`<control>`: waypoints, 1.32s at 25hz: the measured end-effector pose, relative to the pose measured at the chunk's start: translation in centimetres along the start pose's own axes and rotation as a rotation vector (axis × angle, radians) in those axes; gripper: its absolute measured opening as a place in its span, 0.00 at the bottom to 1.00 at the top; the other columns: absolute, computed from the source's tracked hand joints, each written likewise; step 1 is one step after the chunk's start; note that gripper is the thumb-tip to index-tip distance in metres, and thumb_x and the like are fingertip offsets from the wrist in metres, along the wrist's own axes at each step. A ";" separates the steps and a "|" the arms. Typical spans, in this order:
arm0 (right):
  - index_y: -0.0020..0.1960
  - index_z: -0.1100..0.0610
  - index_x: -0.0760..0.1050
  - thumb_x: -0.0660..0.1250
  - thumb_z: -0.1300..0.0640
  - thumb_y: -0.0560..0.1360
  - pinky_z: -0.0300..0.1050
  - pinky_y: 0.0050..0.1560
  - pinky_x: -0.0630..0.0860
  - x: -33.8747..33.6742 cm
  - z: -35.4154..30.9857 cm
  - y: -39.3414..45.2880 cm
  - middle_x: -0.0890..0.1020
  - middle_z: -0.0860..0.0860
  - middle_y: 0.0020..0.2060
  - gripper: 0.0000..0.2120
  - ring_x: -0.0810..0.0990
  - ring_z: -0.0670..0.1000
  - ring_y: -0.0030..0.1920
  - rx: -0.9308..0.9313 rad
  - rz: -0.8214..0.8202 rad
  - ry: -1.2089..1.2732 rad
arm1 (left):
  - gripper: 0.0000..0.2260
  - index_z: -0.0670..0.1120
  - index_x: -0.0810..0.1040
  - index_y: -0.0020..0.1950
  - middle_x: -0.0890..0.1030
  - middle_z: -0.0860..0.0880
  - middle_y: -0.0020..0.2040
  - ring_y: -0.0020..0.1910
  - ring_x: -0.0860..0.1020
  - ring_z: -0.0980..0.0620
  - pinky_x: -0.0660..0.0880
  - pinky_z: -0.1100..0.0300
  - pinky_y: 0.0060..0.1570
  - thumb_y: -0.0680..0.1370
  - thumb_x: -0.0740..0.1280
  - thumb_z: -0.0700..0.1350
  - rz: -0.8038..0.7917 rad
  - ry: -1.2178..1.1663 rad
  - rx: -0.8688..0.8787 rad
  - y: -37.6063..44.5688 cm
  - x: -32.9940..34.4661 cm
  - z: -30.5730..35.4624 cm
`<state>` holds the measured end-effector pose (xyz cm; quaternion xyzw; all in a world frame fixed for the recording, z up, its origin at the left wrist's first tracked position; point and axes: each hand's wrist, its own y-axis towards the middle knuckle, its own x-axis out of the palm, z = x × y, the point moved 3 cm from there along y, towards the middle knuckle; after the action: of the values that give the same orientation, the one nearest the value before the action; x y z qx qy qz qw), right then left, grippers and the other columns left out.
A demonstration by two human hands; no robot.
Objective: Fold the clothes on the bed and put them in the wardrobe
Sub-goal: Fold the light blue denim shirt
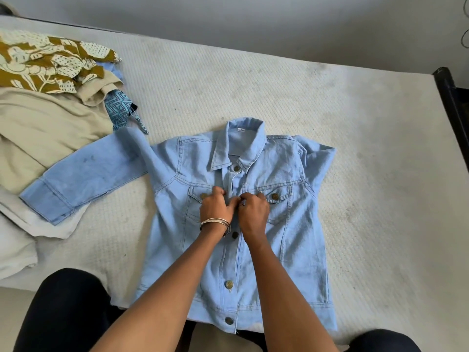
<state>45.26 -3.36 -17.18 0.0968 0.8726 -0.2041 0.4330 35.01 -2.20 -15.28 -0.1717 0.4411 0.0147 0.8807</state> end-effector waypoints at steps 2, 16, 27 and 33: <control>0.46 0.63 0.83 0.63 0.66 0.72 0.48 0.39 0.68 0.0 0.7 -0.3 0.81 0.62 0.42 0.10 0.78 0.62 0.43 0.001 0.049 0.041 | 0.21 0.40 0.70 0.58 0.79 0.39 0.54 0.54 0.77 0.38 0.72 0.49 0.45 0.75 0.70 0.53 -0.027 0.073 0.076 0.3 0.2 0.7; 0.46 0.59 0.85 0.72 0.58 0.74 0.36 0.38 0.70 -2.4 0.4 -1.9 0.85 0.55 0.37 0.06 0.80 0.51 0.40 0.112 0.037 0.397 | 0.09 0.39 0.84 0.50 0.85 0.42 0.47 0.47 0.83 0.46 0.78 0.56 0.53 0.70 0.75 0.37 0.026 -0.401 -0.116 -0.7 0.0 -0.1; 0.36 0.59 0.73 0.61 0.71 0.71 0.40 0.37 0.61 -3.9 0.1 -1.4 0.75 0.52 0.30 0.09 0.71 0.53 0.37 -0.125 -0.209 0.212 | 0.07 0.41 0.82 0.39 0.83 0.40 0.37 0.31 0.83 0.46 0.82 0.48 0.37 0.75 0.69 0.32 -0.118 -0.532 -0.088 -1.3 -0.4 -0.3; 0.24 0.58 0.63 0.65 0.64 0.73 0.38 0.24 0.57 -4.8 0.0 -0.8 0.68 0.52 0.22 0.20 0.66 0.52 0.27 -0.037 -0.176 0.137 | 0.04 0.40 0.84 0.40 0.84 0.42 0.35 0.34 0.82 0.46 0.79 0.56 0.39 0.69 0.76 0.39 0.025 -0.263 0.049 -1.8 0.0 0.8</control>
<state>47.89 -4.08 -13.13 0.0255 0.9089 -0.2183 0.3544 35.98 -3.65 -14.35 -0.1413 0.3240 0.0372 0.9347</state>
